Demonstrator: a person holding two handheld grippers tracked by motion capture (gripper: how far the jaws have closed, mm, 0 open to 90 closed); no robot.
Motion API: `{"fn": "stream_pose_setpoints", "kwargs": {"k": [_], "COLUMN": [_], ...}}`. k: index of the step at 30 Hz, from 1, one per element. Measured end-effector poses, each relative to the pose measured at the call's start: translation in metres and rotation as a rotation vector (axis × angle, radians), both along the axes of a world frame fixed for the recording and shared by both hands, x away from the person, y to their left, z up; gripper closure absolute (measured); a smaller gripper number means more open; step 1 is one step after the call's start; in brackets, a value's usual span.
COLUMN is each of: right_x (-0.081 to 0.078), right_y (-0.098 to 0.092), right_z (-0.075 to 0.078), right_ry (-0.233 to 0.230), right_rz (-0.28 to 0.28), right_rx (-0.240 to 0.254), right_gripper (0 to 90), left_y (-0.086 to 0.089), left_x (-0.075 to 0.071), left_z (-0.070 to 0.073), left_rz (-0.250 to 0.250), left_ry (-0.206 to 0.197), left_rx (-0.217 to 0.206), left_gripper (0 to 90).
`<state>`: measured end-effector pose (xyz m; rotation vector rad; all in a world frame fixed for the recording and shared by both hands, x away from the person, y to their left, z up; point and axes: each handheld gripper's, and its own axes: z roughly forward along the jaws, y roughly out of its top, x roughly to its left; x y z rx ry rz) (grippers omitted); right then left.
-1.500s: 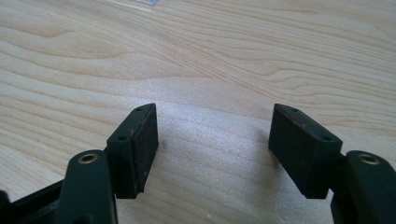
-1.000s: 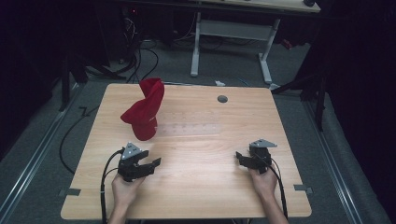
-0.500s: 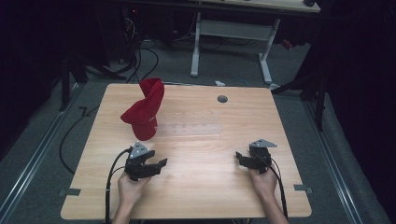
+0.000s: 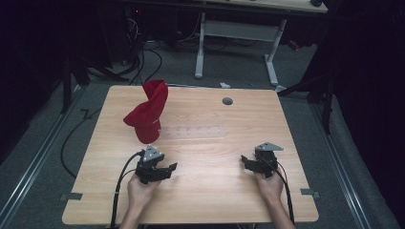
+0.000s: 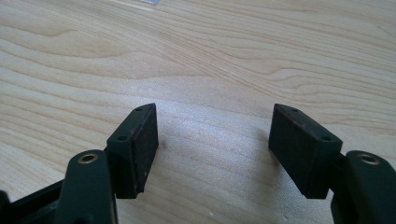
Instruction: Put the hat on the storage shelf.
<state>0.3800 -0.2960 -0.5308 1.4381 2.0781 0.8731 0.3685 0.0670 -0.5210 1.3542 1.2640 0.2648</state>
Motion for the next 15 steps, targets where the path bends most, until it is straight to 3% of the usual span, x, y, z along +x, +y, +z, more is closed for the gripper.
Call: {"fn": "stream_pose_setpoints", "kwargs": {"k": [15], "right_x": [0.0], "right_y": [0.0], "right_z": [0.0], "right_ry": [0.0], "right_rz": [0.0], "right_rx": [0.0], "right_gripper": [33.3], "left_y": [-0.0058], "left_x": [0.0106], "left_z": [-0.0115], "left_rz": [0.052], "left_ry": [-0.018], "left_rx": [0.047], "left_gripper": [35.7]}}
